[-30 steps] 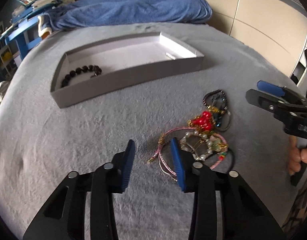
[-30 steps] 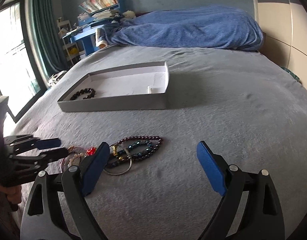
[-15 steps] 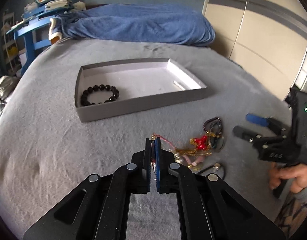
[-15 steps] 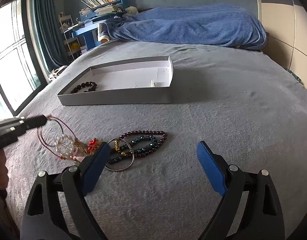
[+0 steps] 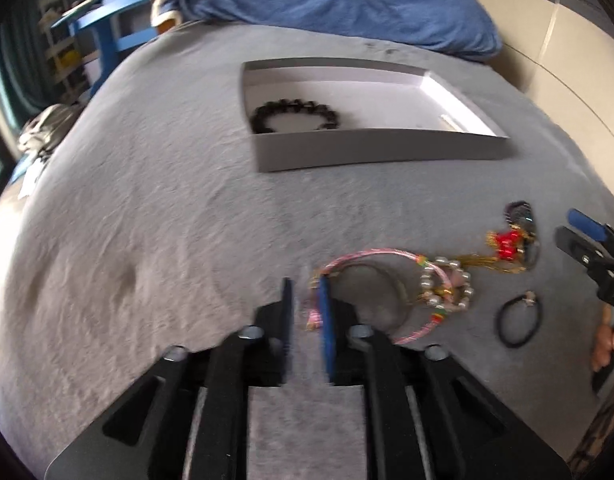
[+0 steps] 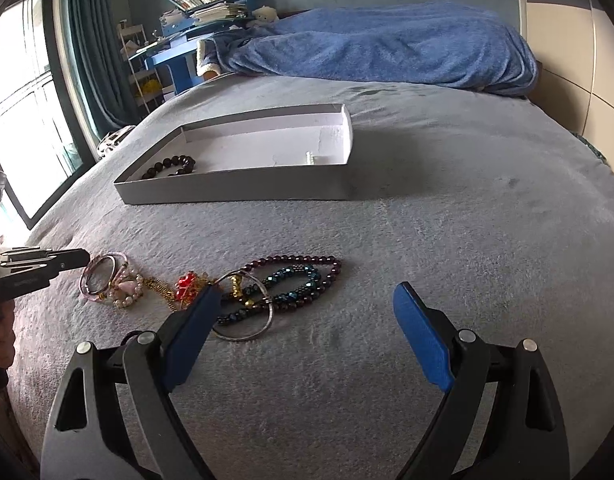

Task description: Organize jewelry

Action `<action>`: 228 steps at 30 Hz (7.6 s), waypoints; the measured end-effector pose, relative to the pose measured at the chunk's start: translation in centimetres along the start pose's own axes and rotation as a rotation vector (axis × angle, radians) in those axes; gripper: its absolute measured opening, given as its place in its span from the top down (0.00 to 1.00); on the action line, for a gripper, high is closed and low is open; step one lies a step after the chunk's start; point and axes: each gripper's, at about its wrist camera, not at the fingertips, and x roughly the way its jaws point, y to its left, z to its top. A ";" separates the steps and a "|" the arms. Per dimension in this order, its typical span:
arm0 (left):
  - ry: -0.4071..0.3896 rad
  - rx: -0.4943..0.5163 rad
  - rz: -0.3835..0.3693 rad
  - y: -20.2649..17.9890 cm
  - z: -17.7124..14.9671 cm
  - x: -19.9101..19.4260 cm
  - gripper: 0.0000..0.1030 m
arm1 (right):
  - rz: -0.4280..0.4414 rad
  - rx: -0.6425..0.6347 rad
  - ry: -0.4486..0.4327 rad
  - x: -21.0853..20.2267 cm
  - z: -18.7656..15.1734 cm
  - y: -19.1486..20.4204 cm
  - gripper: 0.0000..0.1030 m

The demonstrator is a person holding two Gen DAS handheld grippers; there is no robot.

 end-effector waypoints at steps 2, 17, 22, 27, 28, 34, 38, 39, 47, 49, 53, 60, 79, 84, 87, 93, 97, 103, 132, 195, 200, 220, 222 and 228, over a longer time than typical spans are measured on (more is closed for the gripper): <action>-0.008 -0.018 0.019 0.5 0.1 -0.2 0.73 | 0.006 -0.009 0.003 0.1 0.0 0.2 0.15; -0.038 -0.016 -0.024 -0.1 0.2 -1.1 0.65 | 0.006 -0.135 0.090 1.9 -0.6 3.0 0.23; -0.036 -0.013 -0.028 -0.2 0.2 -1.1 0.62 | -0.021 -0.211 0.135 3.5 -0.8 4.6 0.29; -0.040 -0.018 -0.044 -0.2 0.3 -1.0 0.62 | -0.003 -0.212 0.122 3.5 -0.7 4.6 0.53; -0.045 -0.018 -0.053 -0.3 0.3 -1.1 0.62 | -0.004 -0.211 0.117 3.4 -0.7 4.6 0.53; -0.102 0.064 -0.131 -2.9 0.6 -2.2 0.62 | 0.016 -0.158 0.092 1.9 -0.5 3.5 0.53; -0.126 0.136 -0.192 -5.5 0.5 -2.7 0.62 | 0.013 -0.126 0.079 1.0 -0.5 2.4 0.53; -0.127 0.153 -0.204 -6.3 0.5 -2.7 0.62 | 0.013 -0.119 0.078 0.8 -0.5 2.1 0.53; -0.110 0.287 -0.270 -12.1 0.5 -1.9 0.61 | -0.006 -0.060 0.061 -0.2 -0.7 -0.2 0.53; -0.093 0.317 -0.262 -13.4 0.6 -1.0 0.61 | -0.006 -0.052 0.058 -0.3 -0.8 -0.5 0.53; -0.040 0.317 -0.258 -14.7 1.0 1.0 0.62 | 0.000 -0.036 0.054 -0.5 -0.8 -0.9 0.53; -0.028 0.281 -0.301 -14.5 1.5 2.2 0.91 | 0.013 -0.029 0.044 -0.3 -0.4 -0.7 0.53; -0.249 0.144 -0.310 -7.4 8.8 -4.4 0.97 | 0.077 -0.016 -0.029 0.9 5.3 0.5 0.53; -0.299 0.141 -0.300 -6.5 11.9 -5.4 0.97 | 0.095 -0.036 -0.059 1.4 8.2 1.5 0.53; -0.326 0.128 -0.304 -6.0 13.8 -5.8 0.97 | 0.094 -0.054 -0.073 1.8 9.8 2.1 0.53; -0.347 0.104 -0.316 -5.8 16.3 -5.0 0.97 | 0.094 -0.082 -0.078 3.6 13.1 3.1 0.53; -0.327 0.093 -0.318 -5.6 17.3 -3.1 0.97 | 0.095 -0.076 -0.051 5.5 13.8 3.5 0.53; -0.283 0.090 -0.287 -5.2 18.1 0.4 0.97 | 0.088 -0.079 0.013 9.2 13.9 4.4 0.53; -0.205 0.022 -0.197 -2.2 16.0 3.7 0.25 | 0.049 -0.091 0.112 13.0 12.5 5.0 0.39; -0.176 0.202 -0.169 -4.2 0.1 -3.2 0.16 | 0.068 -0.150 0.128 4.2 0.8 4.2 0.87; -0.188 0.221 -0.211 -5.2 -0.2 -3.5 0.16 | 0.087 -0.105 0.089 3.0 1.3 3.2 0.94; -0.117 0.499 -0.305 -12.7 -4.1 -2.1 0.41 | 0.071 0.040 0.011 0.2 2.5 -1.2 0.94; -0.108 0.497 -0.311 -12.7 -4.1 -1.9 0.48 | 0.071 0.042 0.010 0.2 2.5 -1.1 0.94; -0.108 0.520 -0.295 -13.0 -4.3 -1.7 0.49 | 0.076 0.040 0.016 0.4 2.4 -1.0 0.94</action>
